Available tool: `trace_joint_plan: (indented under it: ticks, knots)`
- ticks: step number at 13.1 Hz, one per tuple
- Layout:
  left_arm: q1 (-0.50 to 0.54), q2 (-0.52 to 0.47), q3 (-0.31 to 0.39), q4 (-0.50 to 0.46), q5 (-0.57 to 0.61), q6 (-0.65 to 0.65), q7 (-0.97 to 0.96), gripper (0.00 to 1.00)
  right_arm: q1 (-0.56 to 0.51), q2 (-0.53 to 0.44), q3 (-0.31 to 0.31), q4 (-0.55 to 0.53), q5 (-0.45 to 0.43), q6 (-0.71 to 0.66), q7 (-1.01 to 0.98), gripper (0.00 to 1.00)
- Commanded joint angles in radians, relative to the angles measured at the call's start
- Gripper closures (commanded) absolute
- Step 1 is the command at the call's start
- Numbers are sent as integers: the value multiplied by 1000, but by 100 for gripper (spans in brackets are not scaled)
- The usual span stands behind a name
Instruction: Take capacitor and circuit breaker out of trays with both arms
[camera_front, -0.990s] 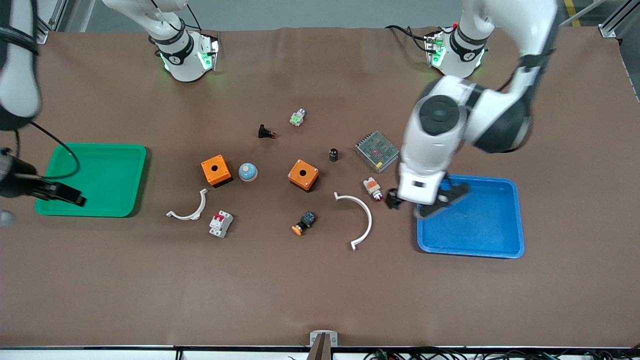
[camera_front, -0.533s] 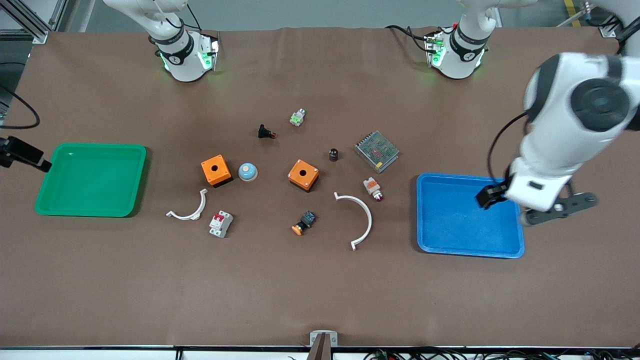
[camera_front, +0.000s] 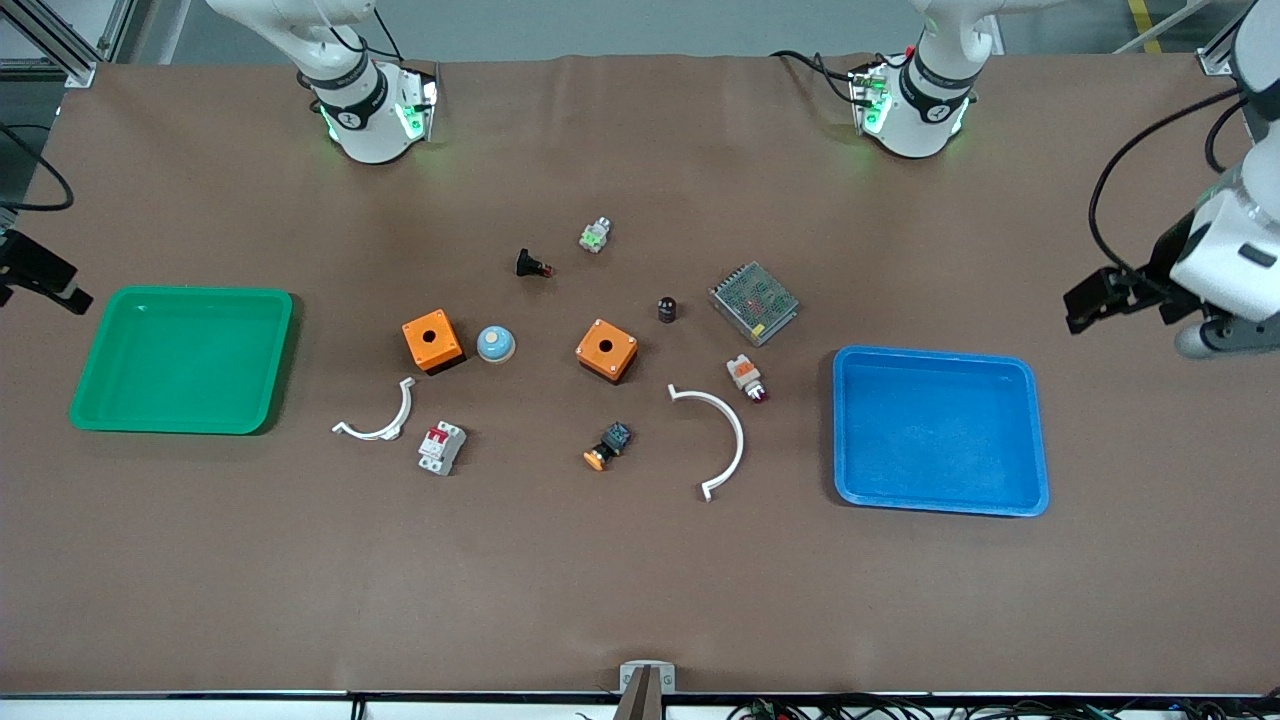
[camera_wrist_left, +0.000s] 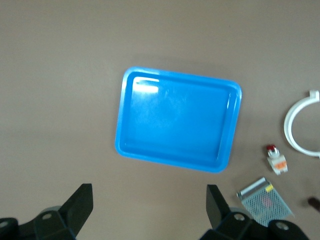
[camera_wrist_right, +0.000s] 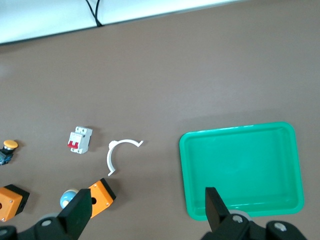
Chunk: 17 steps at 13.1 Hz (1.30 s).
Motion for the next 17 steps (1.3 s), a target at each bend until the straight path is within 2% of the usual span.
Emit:
trace_joint_plan:
  ticks: [1, 5, 8, 17]
  knots:
    - [-77, -124, 110, -127, -55, -12, 62, 0, -5, 3, 2, 60, -27, -26, 7, 0]
    - [-77, -170, 98, -149, -53, -48, 61, 0, 2, 3, 1, 101, -30, -59, 21, 0]
    - [-77, -166, 92, -138, -53, -65, 64, 0, 10, 1, 5, 101, -30, -127, 64, 0]
    - [-84, -138, 91, -95, -49, -70, 84, 0, 7, 1, 0, 100, -32, -127, 53, 0]
